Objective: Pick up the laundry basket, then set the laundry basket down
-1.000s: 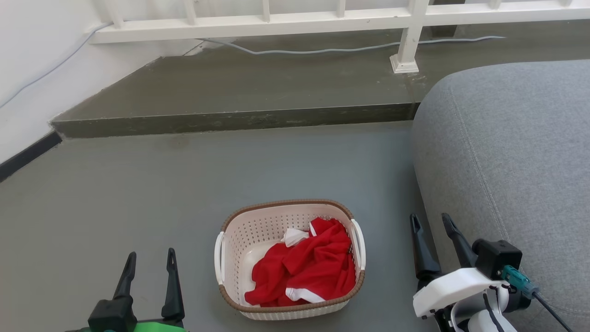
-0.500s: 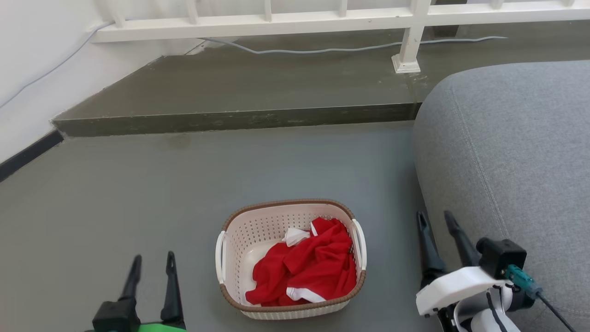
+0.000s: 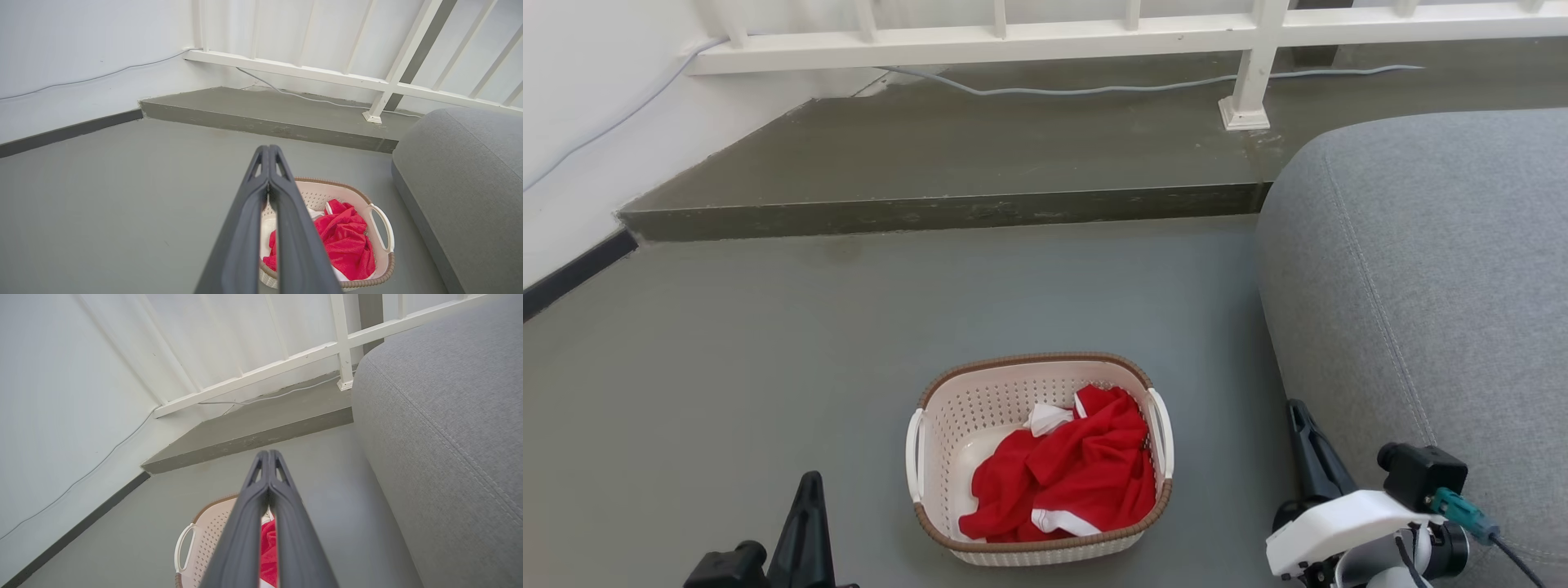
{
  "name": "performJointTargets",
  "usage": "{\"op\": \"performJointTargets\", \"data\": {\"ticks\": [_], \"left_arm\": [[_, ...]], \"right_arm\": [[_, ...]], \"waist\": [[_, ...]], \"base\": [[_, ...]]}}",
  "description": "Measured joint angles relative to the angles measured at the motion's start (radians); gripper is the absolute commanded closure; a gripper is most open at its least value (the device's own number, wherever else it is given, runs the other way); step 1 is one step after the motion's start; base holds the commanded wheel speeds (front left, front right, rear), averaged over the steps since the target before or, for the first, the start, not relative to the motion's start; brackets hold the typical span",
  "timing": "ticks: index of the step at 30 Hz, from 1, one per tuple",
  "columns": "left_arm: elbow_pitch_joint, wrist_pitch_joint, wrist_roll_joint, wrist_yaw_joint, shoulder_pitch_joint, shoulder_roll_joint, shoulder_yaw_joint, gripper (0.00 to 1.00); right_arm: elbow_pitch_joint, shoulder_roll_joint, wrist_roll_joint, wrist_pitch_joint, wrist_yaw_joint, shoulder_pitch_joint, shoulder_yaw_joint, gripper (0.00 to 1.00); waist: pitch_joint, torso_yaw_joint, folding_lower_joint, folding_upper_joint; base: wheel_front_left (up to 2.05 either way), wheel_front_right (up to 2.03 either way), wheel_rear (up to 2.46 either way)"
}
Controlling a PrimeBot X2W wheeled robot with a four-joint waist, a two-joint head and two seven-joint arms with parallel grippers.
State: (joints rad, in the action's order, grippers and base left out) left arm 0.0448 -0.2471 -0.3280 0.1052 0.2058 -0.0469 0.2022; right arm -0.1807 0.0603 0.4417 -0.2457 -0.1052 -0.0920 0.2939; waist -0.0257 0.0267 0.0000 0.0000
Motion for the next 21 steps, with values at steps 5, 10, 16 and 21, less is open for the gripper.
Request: {"op": "performJointTargets", "data": {"ticks": [5, 10, 16, 21], "left_arm": [[-0.011, 0.008, -0.092, -0.001, 0.000, 0.000, -0.007, 1.00], [-0.010, 0.023, -0.170, -0.010, -0.002, 0.000, -0.025, 1.00], [-0.006, 0.044, -0.262, -0.018, -0.007, -0.001, -0.040, 1.00], [0.005, 0.059, -0.338, -0.026, -0.020, -0.005, -0.046, 1.00]], "right_arm": [[0.006, -0.002, 0.083, 0.012, 0.008, 0.000, -0.022, 1.00], [0.008, -0.002, 0.150, 0.028, 0.017, 0.000, -0.042, 1.00], [0.008, -0.001, 0.231, 0.049, 0.026, 0.002, -0.065, 1.00], [0.008, 0.002, 0.298, 0.064, 0.035, 0.003, -0.083, 1.00]], "waist": [[0.000, -0.001, 0.0000, 0.0000], [0.001, -0.003, 0.0000, 0.0000], [0.002, -0.004, 0.0000, 0.0000], [0.003, -0.006, 0.0000, 0.0000]], "base": [[0.00, 0.00, 0.00], [0.00, 0.00, 0.00], [0.00, 0.00, 0.00], [0.00, 0.00, 0.00]]}}
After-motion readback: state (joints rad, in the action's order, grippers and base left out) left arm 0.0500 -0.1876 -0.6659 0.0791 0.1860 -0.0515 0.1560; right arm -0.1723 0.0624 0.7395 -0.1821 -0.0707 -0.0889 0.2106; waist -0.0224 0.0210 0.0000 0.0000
